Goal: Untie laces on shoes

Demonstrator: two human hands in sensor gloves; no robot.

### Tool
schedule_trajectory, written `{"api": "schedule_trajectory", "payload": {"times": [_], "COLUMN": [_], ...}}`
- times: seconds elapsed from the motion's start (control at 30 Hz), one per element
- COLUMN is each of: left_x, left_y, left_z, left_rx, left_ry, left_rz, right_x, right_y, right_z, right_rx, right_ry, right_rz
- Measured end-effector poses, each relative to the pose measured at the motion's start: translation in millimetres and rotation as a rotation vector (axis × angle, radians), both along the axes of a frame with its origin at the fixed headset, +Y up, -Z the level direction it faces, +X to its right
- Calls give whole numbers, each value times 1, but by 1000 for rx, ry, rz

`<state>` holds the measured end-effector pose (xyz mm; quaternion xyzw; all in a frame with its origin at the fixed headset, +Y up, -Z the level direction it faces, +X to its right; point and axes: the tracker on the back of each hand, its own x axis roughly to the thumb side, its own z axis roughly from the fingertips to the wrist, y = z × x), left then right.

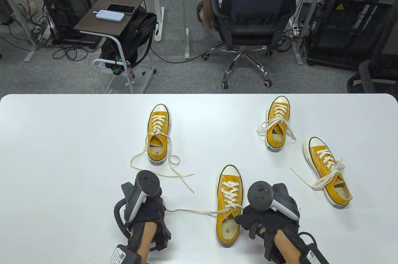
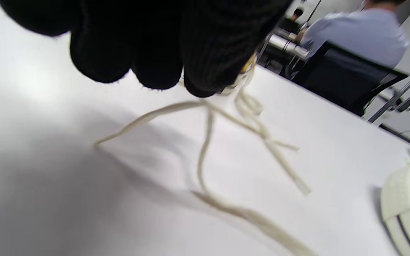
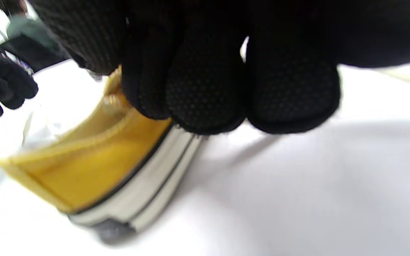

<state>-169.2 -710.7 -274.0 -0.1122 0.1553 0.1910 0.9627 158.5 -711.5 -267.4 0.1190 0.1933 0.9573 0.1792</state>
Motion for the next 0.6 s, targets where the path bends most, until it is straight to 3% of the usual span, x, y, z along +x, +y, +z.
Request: {"api": "schedule_trajectory", "payload": {"times": [0.07,0.2,0.27,0.4,0.6], "left_x": [11,35,49,71,100], "left_y": [8,6,-1,-15,-28], "left_z": [4,9,9,10,10], "left_rx": [51,178,169,176,88], "left_ry": [-43,-125,-231,-297,-410], "left_rz": [-6,170,268,420,437], "right_x": [5,2,-5,-16,-15], "right_y": [11,14,7,-4,-4], "right_z": [1,1,1,0,-1], "right_rx": [88,272,265,239,279], "right_ry": [-43,-92,-66,-37,-65], "right_rz": [-31,-45,-19,24,-37]}}
